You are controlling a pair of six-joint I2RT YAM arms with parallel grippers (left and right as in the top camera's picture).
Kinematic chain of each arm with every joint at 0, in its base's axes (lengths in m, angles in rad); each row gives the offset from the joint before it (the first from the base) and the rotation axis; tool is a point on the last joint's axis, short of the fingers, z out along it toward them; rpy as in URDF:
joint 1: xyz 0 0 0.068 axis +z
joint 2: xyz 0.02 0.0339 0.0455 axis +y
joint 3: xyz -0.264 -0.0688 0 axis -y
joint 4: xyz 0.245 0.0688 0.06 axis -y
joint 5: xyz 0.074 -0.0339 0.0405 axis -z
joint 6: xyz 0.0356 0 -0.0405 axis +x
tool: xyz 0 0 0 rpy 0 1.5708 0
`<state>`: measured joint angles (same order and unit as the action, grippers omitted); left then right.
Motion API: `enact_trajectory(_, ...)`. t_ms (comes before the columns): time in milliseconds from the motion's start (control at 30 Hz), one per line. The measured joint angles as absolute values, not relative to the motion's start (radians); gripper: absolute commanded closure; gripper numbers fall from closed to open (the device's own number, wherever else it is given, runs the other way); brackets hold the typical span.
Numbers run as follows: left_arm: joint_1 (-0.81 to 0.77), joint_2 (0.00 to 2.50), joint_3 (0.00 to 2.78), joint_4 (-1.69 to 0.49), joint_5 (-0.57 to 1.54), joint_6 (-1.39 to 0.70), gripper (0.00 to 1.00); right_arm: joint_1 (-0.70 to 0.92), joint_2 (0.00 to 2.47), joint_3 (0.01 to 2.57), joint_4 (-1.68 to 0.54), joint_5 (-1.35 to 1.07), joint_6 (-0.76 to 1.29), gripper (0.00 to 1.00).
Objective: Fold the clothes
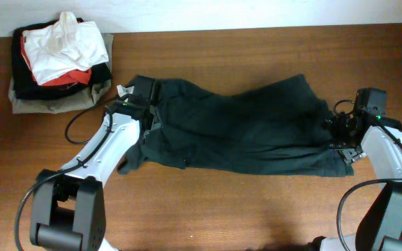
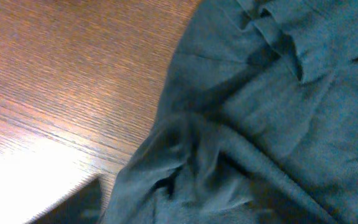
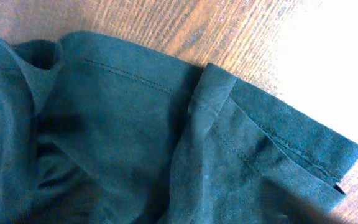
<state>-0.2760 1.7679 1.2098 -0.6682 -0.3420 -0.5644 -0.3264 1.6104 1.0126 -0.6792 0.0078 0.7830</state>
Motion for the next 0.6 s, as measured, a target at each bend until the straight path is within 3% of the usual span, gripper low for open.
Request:
enact_trajectory(333, -0.267, 1.759, 1.256, -0.765, -0.348, -0.538, 0.01, -0.326, 1.610, 1.013, -0.735, -0.043, 0.764, 0.02)
enact_trajectory(600, -0.287, 1.588, 1.275, -0.790, -0.265, -0.538, 0.01, -0.326, 1.610, 1.013, -0.736, -0.050, 0.760, 0.01)
